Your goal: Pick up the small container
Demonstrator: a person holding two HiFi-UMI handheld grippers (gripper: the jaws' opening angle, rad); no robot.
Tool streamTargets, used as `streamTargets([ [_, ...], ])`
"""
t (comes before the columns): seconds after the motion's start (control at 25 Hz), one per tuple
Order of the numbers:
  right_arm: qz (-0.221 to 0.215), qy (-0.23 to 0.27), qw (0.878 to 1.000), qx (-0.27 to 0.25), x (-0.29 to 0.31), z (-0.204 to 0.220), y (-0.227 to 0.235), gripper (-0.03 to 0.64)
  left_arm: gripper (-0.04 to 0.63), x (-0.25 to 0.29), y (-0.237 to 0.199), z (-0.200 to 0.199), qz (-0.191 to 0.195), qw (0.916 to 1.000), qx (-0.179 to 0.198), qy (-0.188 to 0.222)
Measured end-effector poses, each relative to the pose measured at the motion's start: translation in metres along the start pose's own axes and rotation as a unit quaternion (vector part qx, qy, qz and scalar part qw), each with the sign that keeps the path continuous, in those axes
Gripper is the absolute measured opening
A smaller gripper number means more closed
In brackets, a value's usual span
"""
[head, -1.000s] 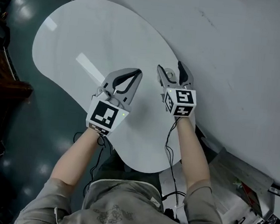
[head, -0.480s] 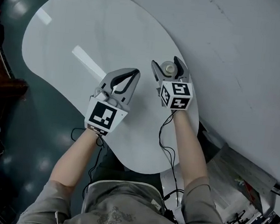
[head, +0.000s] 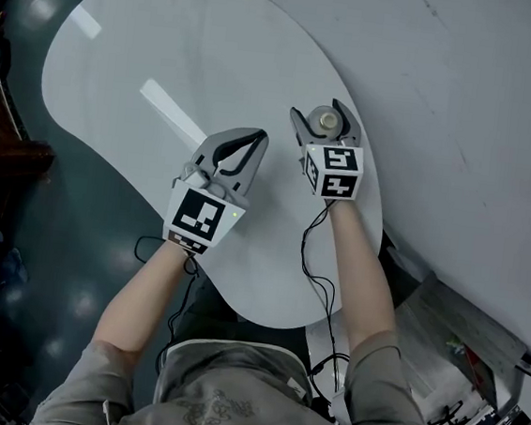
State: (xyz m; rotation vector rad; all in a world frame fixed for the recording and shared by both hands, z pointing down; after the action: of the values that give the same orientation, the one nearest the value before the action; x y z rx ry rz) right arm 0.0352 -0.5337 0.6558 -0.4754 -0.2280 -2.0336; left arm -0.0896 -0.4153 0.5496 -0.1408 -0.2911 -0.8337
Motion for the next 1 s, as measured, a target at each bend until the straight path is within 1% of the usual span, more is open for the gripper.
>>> streamTargets([
  [0.16, 0.008, -0.010, 1.000, -0.009, -0.002, 0.000, -0.001, 0.334, 0.017, -0.004, 0.004, 0.001, -0.003, 1.0000, -0.001, 0.001],
  [0.28, 0.000, -0.019, 1.000, 0.003, -0.012, 0.000, -0.003, 0.334, 0.017, -0.010, 0.005, -0.003, -0.005, 1.0000, 0.003, 0.003],
  [0.4, -0.002, -0.013, 1.000, 0.008, -0.029, -0.011, -0.006, 0.334, 0.017, -0.016, 0.005, -0.011, -0.011, 0.9999, 0.004, 0.004],
  [0.52, -0.005, 0.003, 1.000, 0.001, -0.048, -0.034, -0.011, 0.334, 0.017, -0.025, 0.006, -0.026, -0.014, 0.9998, 0.010, 0.010],
  [0.76, -0.005, 0.028, 1.000, -0.013, -0.096, -0.088, -0.019, 0.334, 0.017, -0.048, 0.013, -0.068, -0.007, 0.9996, 0.023, 0.015],
  [0.92, -0.002, 0.038, 0.999, -0.007, -0.134, -0.125, -0.021, 0.334, 0.017, -0.068, 0.019, -0.100, -0.011, 0.9989, 0.040, 0.023],
  [1.0, 0.003, 0.041, 0.999, -0.012, -0.154, -0.142, -0.021, 0.334, 0.017, -0.078, 0.025, -0.115, -0.011, 0.9983, 0.050, 0.028],
])
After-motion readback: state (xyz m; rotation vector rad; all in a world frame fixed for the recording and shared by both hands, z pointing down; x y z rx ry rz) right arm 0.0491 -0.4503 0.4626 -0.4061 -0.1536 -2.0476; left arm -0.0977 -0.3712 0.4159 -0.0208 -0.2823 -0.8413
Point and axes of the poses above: the fingertips, and each gripper's own axes: x forward along the fingers, y to its right, z out of its underside, the point moved 6 cm from there along -x, backward along the fingers, and after that the axes turned 11 degrees about z, right-handed, at the moved point
